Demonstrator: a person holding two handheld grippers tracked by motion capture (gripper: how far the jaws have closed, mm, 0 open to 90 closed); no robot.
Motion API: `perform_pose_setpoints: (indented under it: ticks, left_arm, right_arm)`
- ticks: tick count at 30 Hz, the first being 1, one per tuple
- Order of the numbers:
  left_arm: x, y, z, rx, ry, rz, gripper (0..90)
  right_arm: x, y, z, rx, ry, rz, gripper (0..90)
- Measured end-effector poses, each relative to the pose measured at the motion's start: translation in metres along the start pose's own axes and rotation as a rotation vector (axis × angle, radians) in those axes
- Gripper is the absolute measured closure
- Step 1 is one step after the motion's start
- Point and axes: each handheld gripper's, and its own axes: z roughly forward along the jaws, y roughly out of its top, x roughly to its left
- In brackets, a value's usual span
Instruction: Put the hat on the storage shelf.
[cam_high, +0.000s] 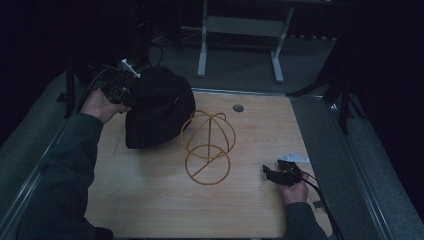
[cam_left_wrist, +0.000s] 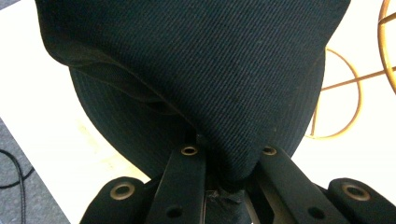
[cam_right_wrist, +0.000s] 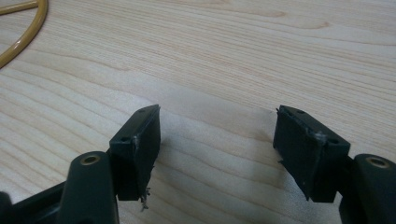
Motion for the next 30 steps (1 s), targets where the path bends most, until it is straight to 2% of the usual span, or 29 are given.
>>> perform_pose_setpoints:
  ticks: [11,14,24,30]
  left_arm:
    - [-0.003,0.004,-0.009,-0.025,0.007,0.029,87.9]
    - [-0.003,0.004,-0.012,-0.043,-0.008,0.025,88.0]
    - [0.002,-0.002,-0.024,-0.083,-0.045,0.054,87.9]
    - [0.007,-0.005,-0.032,-0.117,-0.06,0.037,88.0]
  right_arm:
    - [0.0,0.0,0.0,0.0,0.0,0.001,31.8]
    - [0.0,0.0,0.0,0.0,0.0,0.0,31.8]
    - [0.0,0.0,0.0,-0.001,0.0,-0.002,31.8]
    - [0.0,0.0,0.0,-0.001,0.0,-0.002,31.8]
